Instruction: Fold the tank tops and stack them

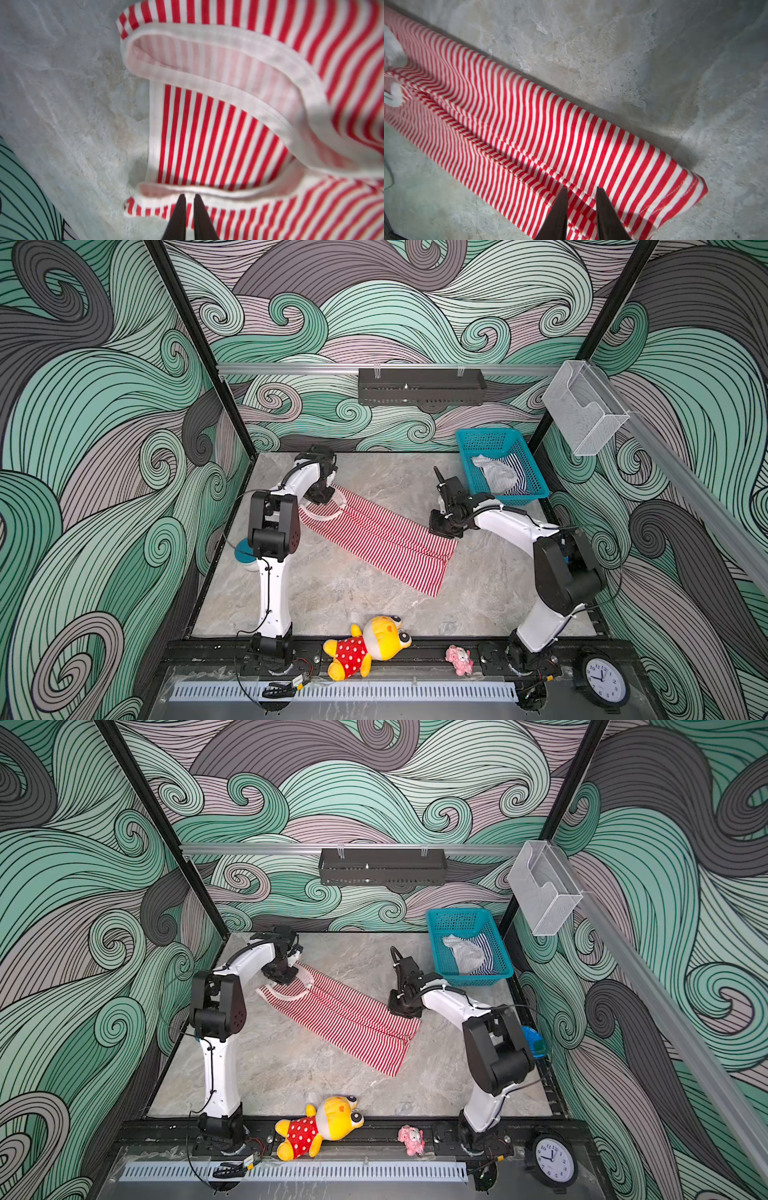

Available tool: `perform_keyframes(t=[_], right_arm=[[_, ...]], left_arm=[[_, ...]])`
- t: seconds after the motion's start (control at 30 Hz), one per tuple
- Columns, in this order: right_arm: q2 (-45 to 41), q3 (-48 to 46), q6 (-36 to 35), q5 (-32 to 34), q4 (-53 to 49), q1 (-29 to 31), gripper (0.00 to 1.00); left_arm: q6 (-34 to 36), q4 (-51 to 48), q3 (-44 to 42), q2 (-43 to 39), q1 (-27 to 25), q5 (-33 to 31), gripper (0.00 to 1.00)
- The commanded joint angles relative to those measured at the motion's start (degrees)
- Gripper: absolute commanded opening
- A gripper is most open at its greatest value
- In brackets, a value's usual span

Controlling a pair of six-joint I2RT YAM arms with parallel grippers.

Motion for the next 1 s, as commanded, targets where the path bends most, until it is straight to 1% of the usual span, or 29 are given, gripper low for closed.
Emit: perform_keyframes(t=[0.0,0.1,0.17,0.3,0.43,0.6,0.73,0.83,0.9,0.97], right_arm=[[2.8,2.6,-2.4,1.1,0.2,-0.4,0.26],[5.2,4.6,-3.2,1.4,-0.2,-0.7,0.26],[6.6,5.7,-3.7,1.2,-0.7,-0.8,0.25],[7.9,5.8,-4.2,1.7,-0.9,-0.8,0.25],[8.4,4.7,-4.1,2.3,-1.4,-0.8,0.24],[7.7,1.4,-3.2,2.3,-0.7,-0.8,0.24],[7.7,-1.0,-2.9,1.7,-0.7,-0.4,0.24],[7.2,-3.0,-2.3,3.1,-1.4,0.6,0.24],[6.2,-4.8,-1.5,3.3,-1.3,1.4,0.24],[4.6,-6.7,-0.2,3.2,-1.0,2.8,0.24]], left_arm=[[0.0,0.1,-7.3,-4.8,-4.9,3.8,0.13],[-0.2,2.3,-15.4,-8.6,-8.0,5.8,0.14],[-1.1,2.8,-18.3,-9.5,-9.4,6.8,0.14],[-2.6,3.6,-20.8,-8.9,-10.9,8.0,0.14],[-3.3,2.9,-20.1,-6.9,-11.1,10.0,0.14],[-2.7,2.0,-17.2,-3.4,-11.3,7.5,0.14],[-1.9,1.1,-12.8,0.9,-11.3,4.6,0.14],[-1.0,0.2,-7.6,4.9,-11.2,3.1,0.14],[-0.4,-0.5,-2.6,8.0,-11.1,2.6,0.14],[0.0,-2.2,4.3,12.1,-10.8,1.4,0.15]])
